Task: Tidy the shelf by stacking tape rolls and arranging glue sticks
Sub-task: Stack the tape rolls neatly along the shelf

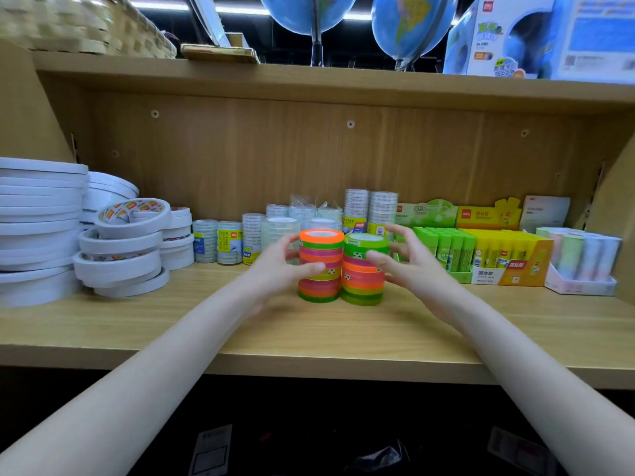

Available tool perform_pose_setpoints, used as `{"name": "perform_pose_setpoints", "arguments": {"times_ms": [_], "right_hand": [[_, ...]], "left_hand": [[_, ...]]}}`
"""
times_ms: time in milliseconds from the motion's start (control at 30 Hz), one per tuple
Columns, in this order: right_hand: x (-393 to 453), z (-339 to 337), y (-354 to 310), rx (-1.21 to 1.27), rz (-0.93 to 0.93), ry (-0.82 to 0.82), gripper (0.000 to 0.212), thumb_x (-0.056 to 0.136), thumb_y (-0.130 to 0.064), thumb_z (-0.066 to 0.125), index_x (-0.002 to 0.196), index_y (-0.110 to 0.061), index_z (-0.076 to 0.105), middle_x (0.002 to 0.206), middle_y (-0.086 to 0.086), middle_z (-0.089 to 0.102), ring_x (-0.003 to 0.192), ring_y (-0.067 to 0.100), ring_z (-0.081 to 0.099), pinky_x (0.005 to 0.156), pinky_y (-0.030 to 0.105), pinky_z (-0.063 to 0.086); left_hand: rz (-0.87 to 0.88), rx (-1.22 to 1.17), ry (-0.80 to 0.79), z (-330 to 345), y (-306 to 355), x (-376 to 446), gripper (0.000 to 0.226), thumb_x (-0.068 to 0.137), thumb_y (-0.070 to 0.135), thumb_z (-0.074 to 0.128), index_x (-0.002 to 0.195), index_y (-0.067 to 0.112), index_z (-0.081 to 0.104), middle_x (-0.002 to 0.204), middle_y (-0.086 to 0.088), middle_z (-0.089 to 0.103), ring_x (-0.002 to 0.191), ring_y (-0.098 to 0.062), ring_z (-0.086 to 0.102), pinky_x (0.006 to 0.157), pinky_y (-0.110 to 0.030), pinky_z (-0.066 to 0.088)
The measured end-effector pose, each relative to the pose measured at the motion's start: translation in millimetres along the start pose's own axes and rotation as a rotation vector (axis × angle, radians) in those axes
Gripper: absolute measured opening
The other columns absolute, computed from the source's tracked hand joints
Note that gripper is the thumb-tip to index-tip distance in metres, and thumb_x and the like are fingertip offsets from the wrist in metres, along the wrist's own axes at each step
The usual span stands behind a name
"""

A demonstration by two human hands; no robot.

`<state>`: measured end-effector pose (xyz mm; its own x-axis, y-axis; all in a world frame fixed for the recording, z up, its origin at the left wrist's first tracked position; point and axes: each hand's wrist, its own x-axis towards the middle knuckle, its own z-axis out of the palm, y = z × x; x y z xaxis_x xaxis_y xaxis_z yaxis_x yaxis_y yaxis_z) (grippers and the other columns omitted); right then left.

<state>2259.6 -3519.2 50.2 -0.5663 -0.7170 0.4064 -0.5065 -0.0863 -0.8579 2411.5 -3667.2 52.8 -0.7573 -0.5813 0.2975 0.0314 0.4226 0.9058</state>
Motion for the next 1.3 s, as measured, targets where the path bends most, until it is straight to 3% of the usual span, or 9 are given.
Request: {"name": "perform_pose_setpoints", "arguments": {"times_ms": [133,300,467,567,800,900,1000,1133,1300], "right_hand": [[-5,-2,4,0.096,0.071,-0.053,0.046,0.086,-0.019,0.062,0.128,-0.019,0.044,0.126,0.007,0.056,0.108,0.016,0.059,0.082,0.028,0.054],[-3,2,1,-0.055,0.040,0.021,0.049,0.082,-0.024,0.066,0.126,-0.015,0.046,0.121,0.006,0.058,0.108,0.020,0.058,0.089,0.043,0.053],[-6,-2,2,0.077,0.109,-0.030,0.040,0.084,-0.020,0.065,0.119,-0.024,0.046,0.113,0.000,0.058,0.107,0.015,0.058,0.082,0.030,0.053],[-5,-1,1,0.043,0.088,0.001,0.039,0.082,-0.018,0.067,0.117,-0.021,0.051,0.115,0.004,0.061,0.106,0.016,0.059,0.083,0.033,0.054],[-9,2,-5,-0.074,0.075,0.008,0.057,0.080,-0.024,0.069,0.131,-0.017,0.043,0.124,0.000,0.056,0.108,0.014,0.056,0.090,0.038,0.052],[-17,3,-5,-0.388,-0.008,0.018,0.084,0.072,-0.027,0.077,0.140,-0.018,0.027,0.115,-0.007,0.048,0.099,0.011,0.054,0.084,0.024,0.044],[-21,0,0,-0.568,-0.056,0.098,0.100,0.066,-0.023,0.082,0.145,-0.017,0.020,0.134,0.002,0.046,0.117,0.018,0.050,0.093,0.025,0.037],[-14,-14,5,-0.629,0.003,0.154,0.105,0.067,-0.020,0.082,0.147,-0.014,0.014,0.145,0.009,0.038,0.133,0.022,0.036,0.105,0.031,0.030],[-2,-29,13,-0.625,0.035,0.136,0.102,0.069,-0.018,0.081,0.146,-0.017,0.015,0.134,0.011,0.050,0.117,0.025,0.053,0.097,0.033,0.040]], "left_hand": [[-0.039,0.113,-0.038,-1,-11,-4,0.067,0.080,0.011,0.070,0.139,0.015,0.038,0.131,-0.005,0.052,0.118,-0.015,0.049,0.099,-0.031,0.041],[-0.019,0.218,-0.023,-1,-6,-4,0.062,0.080,0.011,0.070,0.135,0.014,0.042,0.125,-0.006,0.055,0.101,-0.013,0.054,0.083,-0.025,0.041],[-0.027,0.234,-0.049,-4,-5,-4,0.064,0.081,0.012,0.070,0.136,0.016,0.040,0.128,-0.007,0.054,0.101,-0.011,0.051,0.083,-0.024,0.039],[-0.025,0.220,-0.044,-3,-5,-5,0.064,0.081,0.010,0.069,0.137,0.016,0.039,0.131,-0.007,0.053,0.106,-0.009,0.048,0.086,-0.024,0.038],[-0.012,0.254,-0.020,-3,-4,-8,0.063,0.080,0.009,0.070,0.136,0.015,0.041,0.129,-0.006,0.054,0.103,-0.007,0.048,0.085,-0.022,0.038],[0.004,0.296,-0.028,1,-5,-9,0.062,0.080,0.009,0.070,0.135,0.015,0.041,0.125,-0.007,0.057,0.100,-0.011,0.054,0.087,-0.024,0.043],[0.042,0.380,-0.021,13,-3,-5,0.061,0.080,0.010,0.070,0.134,0.012,0.042,0.123,-0.007,0.057,0.097,-0.014,0.057,0.092,-0.031,0.047],[0.078,0.458,0.036,36,-4,7,0.062,0.077,0.020,0.074,0.131,0.014,0.044,0.121,-0.005,0.059,0.099,-0.017,0.061,0.090,-0.032,0.048],[0.117,0.647,0.144,58,-3,19,0.053,0.077,0.036,0.073,0.115,0.011,0.045,0.117,-0.005,0.060,0.109,-0.022,0.055,0.083,-0.027,0.043]]}}
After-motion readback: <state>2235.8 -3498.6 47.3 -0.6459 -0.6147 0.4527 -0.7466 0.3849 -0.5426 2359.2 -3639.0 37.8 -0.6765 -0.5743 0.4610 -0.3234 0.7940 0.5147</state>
